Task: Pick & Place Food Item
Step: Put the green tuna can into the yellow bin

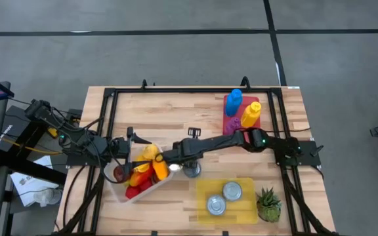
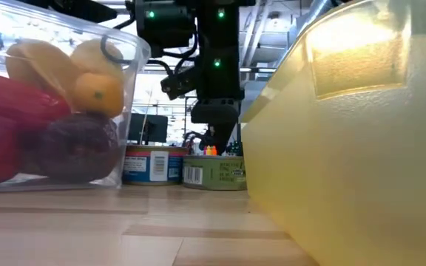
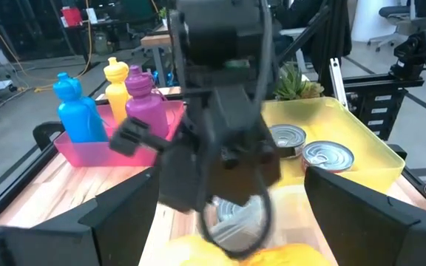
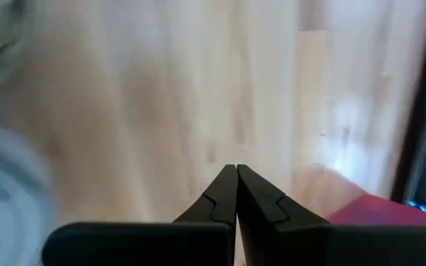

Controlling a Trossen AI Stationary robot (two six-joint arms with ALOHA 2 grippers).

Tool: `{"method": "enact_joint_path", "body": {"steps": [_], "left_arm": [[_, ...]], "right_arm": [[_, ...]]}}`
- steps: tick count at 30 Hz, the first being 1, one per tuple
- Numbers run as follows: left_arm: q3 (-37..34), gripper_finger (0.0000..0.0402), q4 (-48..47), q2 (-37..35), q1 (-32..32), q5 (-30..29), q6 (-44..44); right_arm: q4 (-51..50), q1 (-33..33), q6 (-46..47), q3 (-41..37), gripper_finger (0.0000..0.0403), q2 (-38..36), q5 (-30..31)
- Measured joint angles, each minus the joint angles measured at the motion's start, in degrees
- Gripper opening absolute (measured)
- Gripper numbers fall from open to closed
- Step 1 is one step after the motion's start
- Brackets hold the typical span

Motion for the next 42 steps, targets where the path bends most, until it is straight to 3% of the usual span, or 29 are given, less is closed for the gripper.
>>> {"method": "enact_joint_path", "body": {"steps": [9,11,15,20,25,29,34,42], "left_arm": [[0.0,0.0329,-1.1,0.0,0.0,0.0,0.0],[0.0,0.0329,-1.2,0.0,0.0,0.0,0.0],[0.0,0.0329,-1.3,0.0,0.0,0.0,0.0],[0.0,0.0329,-1.7,0.0,0.0,0.0,0.2],[0.0,0.0329,-2.4,0.0,0.0,0.0,0.9],[0.0,0.0329,-2.6,0.0,0.0,0.0,1.4],[0.0,0.0329,-2.7,0.0,0.0,0.0,1.4],[0.0,0.0329,-2.5,0.0,0.0,0.0,1.5]], "right_arm": [[-0.3,2.7,0.6,0.0,0.0,-6.9,1.7],[1.4,4.3,-0.3,0.2,0.0,-8.6,-0.7],[5.9,7.8,-1.9,0.1,0.0018,-9.4,-11.0],[11.4,11.6,-2.2,0.0,0.0096,-8.1,-17.2],[14.6,13.2,-1.5,-1.1,0.0195,-7.0,-12.0],[15.2,13.3,-0.1,-0.9,0.0237,-4.4,-11.0],[13.1,13.6,0.9,-0.8,0.0235,-1.1,-11.1],[11.7,13.3,3.1,-0.9,0.0173,-0.7,-10.8]]}}
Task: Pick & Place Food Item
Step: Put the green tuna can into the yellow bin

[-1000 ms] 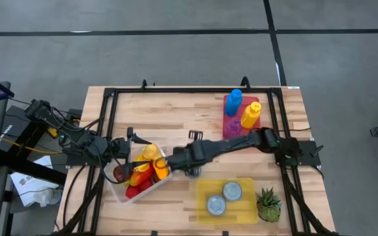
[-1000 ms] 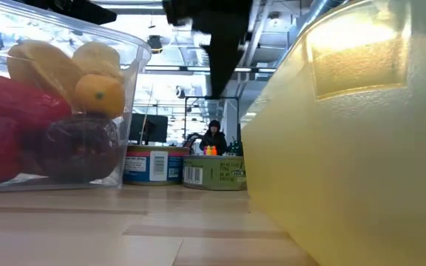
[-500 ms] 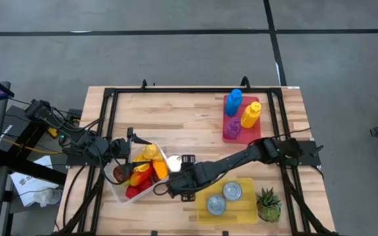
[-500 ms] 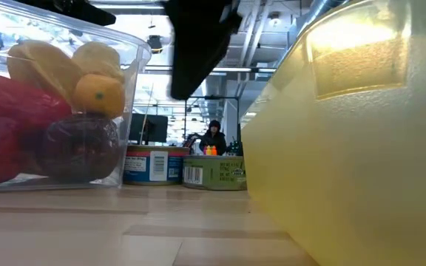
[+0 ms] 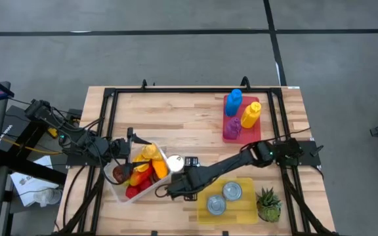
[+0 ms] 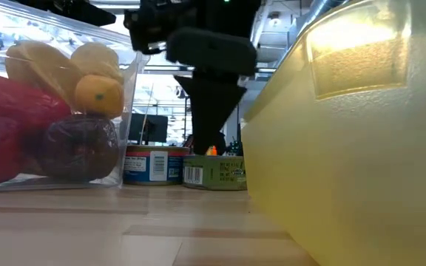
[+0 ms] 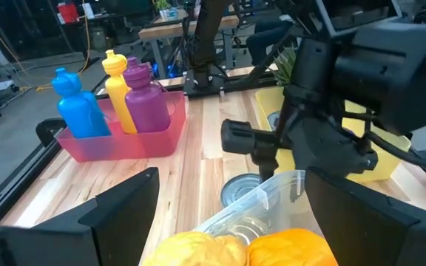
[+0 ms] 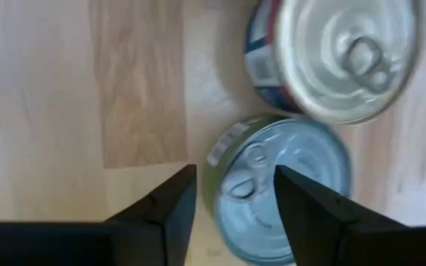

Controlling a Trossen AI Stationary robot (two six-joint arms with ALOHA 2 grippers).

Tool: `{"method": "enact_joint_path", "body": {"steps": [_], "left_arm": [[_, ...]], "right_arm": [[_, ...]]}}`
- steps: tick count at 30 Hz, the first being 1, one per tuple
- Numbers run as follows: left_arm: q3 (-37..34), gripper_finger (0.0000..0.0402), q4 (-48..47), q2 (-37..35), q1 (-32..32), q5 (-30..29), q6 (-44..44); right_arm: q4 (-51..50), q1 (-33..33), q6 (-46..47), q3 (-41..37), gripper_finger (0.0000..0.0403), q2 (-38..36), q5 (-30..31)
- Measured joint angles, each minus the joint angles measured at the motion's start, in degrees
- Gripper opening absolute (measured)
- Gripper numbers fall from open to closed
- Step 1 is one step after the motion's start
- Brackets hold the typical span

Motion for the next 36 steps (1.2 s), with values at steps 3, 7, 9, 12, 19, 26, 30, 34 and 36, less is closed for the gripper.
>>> {"method": "enact_joint_path", "body": {"steps": [3,7,9,12,19,26,30,34,36], "left_arm": [[0.0,0.0329,0.0,0.0,0.0,0.0,0.0],[0.0,0.0329,0.0,0.0,0.0,0.0,0.0],[0.0,0.0329,-0.1,0.0,0.0,0.0,0.0],[0.0,0.0329,-0.1,0.0,0.0,0.0,0.0],[0.0,0.0329,0.0,0.0,0.0,0.0,0.0],[0.0,0.0329,0.0,0.0,0.0,0.0,0.0],[0.0,0.0329,0.0,0.0,0.0,0.0,0.0],[0.0,0.0329,0.0,0.0,0.0,0.0,0.0],[0.0,0.0329,0.0,0.0,0.0,0.0,0.0]], "right_arm": [[-1.1,0.1,-1.9,0.0,0.0156,0.6,-0.1],[-1.9,-0.2,-3.2,0.0,0.0152,1.9,-0.5],[-2.0,-0.2,-3.6,0.1,0.0153,2.3,-0.6],[-2.6,-0.2,-2.8,0.2,0.0145,2.5,0.4],[-3.7,-0.2,-2.1,0.2,0.0019,2.6,1.0],[-6.5,0.3,-0.6,0.7,0.0002,2.6,5.8],[-11.3,1.2,2.4,2.6,0.0,2.8,12.2],[-16.7,1.7,6.2,4.8,0.0001,3.1,19.1],[-18.9,1.7,7.8,5.7,0.0001,3.1,21.4]]}}
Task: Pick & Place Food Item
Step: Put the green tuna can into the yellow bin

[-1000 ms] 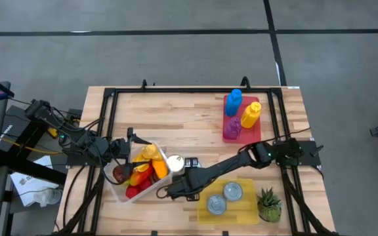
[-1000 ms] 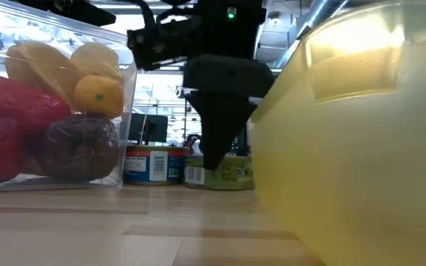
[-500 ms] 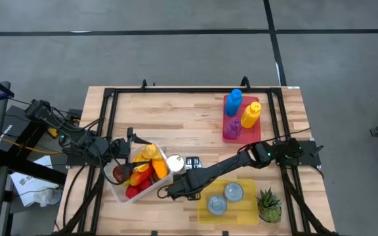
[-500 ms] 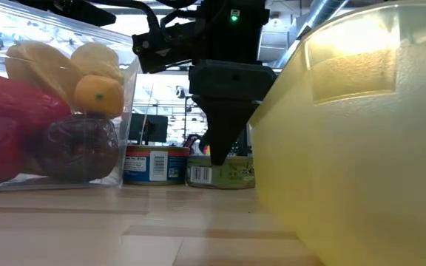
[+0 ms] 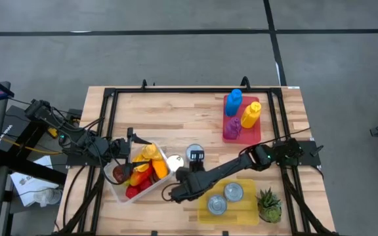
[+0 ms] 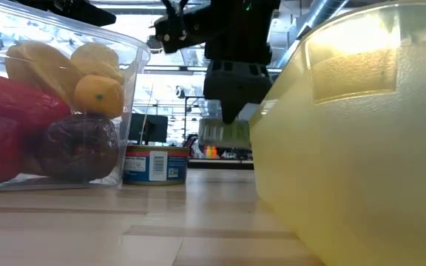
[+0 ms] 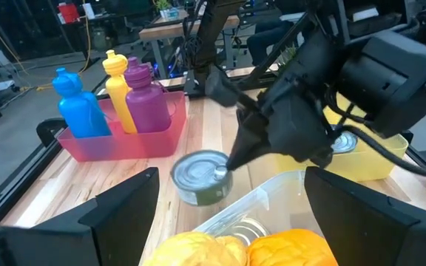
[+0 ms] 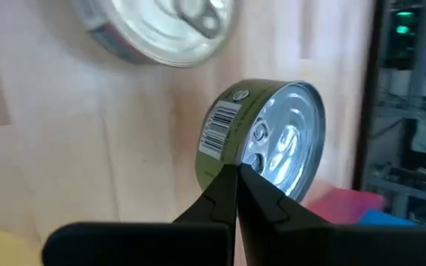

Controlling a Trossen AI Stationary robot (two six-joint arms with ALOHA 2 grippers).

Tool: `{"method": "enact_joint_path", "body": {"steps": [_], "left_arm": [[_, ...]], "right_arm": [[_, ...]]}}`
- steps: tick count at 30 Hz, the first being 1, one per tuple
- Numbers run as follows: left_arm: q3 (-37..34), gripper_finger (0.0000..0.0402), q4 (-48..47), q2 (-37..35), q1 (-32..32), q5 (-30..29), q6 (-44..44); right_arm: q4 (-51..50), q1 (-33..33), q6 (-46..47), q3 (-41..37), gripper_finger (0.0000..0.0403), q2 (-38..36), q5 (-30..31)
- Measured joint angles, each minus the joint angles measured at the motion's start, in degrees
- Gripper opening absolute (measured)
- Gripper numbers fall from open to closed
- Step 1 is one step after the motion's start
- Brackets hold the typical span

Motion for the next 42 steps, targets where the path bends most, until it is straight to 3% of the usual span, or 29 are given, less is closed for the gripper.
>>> {"method": "enact_joint_path", "body": {"steps": [12,25,34,37,40,42], "left_arm": [[0.0,0.0329,0.0,0.0,0.0,0.0,0.0],[0.0,0.0329,0.0,0.0,0.0,0.0,0.0],[0.0,0.0329,0.2,0.0,0.0,1.9,-1.3],[0.0,0.0329,3.0,1.9,0.0,5.8,-1.5],[0.0,0.0329,5.0,4.6,0.0,7.2,-0.3],[0.0,0.0329,5.4,5.7,0.0,7.6,-0.1]], "right_arm": [[-0.7,2.7,0.2,4.0,0.0001,-1.9,-1.7],[-0.8,8.1,1.7,4.2,0.0,-11.7,-16.5],[4.2,6.3,2.1,4.2,0.0,-11.5,-26.2],[6.3,6.5,0.6,4.0,0.0,-11.4,-22.3],[16.7,7.6,-3.6,4.1,0.0,-11.8,-11.8],[26.2,8.3,-9.3,4.1,0.0,-12.1,-8.3]]}}
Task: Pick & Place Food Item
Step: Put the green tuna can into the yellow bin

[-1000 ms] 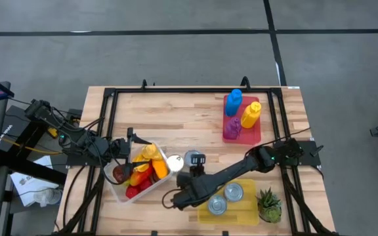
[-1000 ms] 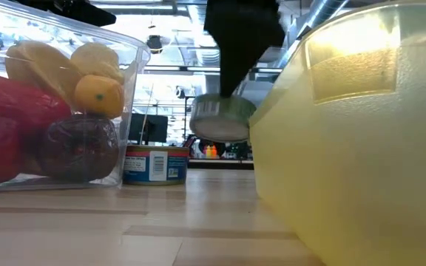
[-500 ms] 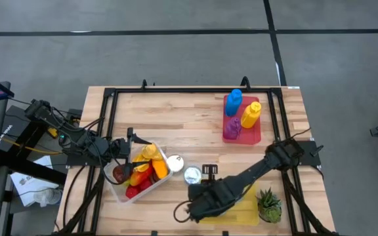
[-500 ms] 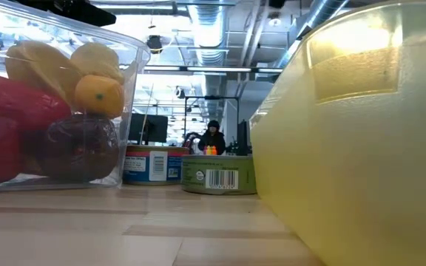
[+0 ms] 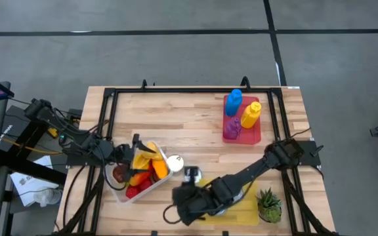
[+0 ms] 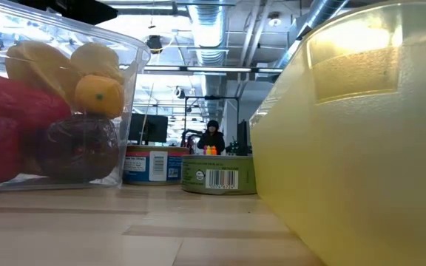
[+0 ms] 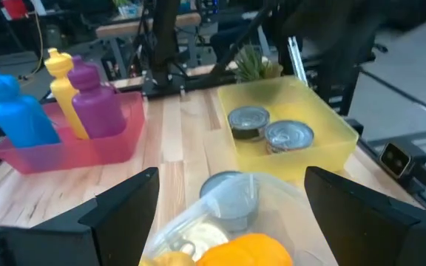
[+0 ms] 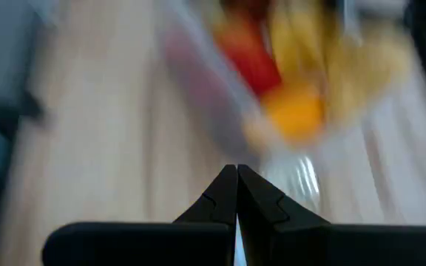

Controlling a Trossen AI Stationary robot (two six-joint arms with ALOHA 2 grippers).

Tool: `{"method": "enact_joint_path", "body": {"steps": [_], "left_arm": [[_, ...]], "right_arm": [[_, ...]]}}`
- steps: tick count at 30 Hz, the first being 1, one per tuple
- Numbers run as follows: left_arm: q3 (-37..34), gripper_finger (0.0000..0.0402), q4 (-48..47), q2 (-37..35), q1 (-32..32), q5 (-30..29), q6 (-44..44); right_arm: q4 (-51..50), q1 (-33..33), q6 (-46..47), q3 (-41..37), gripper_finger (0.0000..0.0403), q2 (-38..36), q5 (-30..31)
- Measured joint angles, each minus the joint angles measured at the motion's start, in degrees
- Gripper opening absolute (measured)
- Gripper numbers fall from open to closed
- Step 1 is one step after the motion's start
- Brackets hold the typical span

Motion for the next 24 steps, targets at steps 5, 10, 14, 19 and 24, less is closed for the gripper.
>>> {"method": "enact_joint_path", "body": {"steps": [5,10,14,19,24], "left_arm": [[0.0,0.0329,-0.1,1.0,-0.2,0.6,0.1],[0.0,0.0329,-0.2,1.0,-2.0,1.9,1.5],[0.0,0.0329,0.0,1.0,-3.2,1.9,1.9],[0.0,0.0329,0.2,1.0,-6.4,1.6,2.0],[0.0,0.0329,4.8,1.5,-12.1,1.4,3.2]], "right_arm": [[24.5,1.5,-15.4,-1.5,0.0,-0.3,-1.1],[49.6,1.1,-28.7,-8.2,0.0,-0.2,-7.8],[74.4,0.0,-36.9,-16.7,0.0,-0.1,-17.4],[106.9,-0.9,-43.9,-32.2,0.0,-0.1,-25.4],[115.5,-0.8,-41.7,-49.0,0.0,-8.0,-23.5]]}}
